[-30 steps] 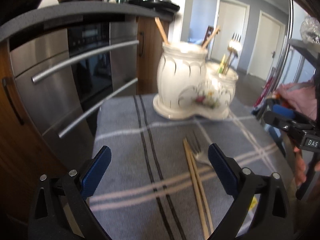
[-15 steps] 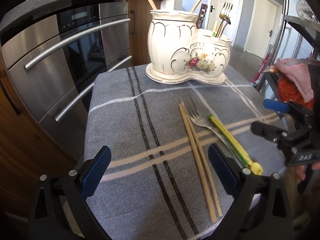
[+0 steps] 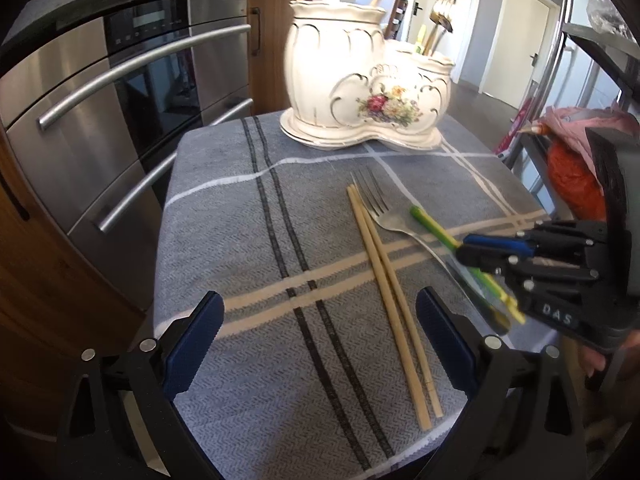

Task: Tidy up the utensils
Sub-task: 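Grasp the yellow-green plastic scoop with the right tool while the left tool grasps a fourth chopstick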

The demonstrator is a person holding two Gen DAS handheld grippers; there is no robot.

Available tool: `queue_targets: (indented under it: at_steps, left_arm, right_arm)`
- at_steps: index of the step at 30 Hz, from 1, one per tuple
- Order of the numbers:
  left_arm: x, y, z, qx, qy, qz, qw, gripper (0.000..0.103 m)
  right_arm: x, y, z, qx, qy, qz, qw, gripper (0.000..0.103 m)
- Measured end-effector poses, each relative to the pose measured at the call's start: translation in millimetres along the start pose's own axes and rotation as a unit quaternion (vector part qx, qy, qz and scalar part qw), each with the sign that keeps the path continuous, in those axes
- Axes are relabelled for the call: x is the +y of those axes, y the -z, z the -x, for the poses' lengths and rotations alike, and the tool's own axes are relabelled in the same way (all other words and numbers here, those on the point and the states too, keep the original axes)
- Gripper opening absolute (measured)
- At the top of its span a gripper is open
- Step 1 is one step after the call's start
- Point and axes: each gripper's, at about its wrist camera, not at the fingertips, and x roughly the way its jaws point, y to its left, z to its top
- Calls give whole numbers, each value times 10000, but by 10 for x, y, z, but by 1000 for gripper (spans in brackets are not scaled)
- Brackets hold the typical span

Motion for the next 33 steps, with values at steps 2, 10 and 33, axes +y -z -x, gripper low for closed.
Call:
queue_targets:
  at_steps: [2, 10, 33]
  left_arm:
    - [-74, 6, -9, 48, 38, -130, 9999, 92]
    - [-316, 18, -97, 433, 66, -515, 9977, 52]
    - [-468, -61, -262, 1045, -38, -722, 9919, 15]
  right_arm:
    - [-30, 5, 22, -45, 27, 1, 10000, 6]
    - [-194, 44, 75, -79, 58, -107, 9999, 3]
    - [-140, -18, 0, 123, 194, 202, 9995, 22]
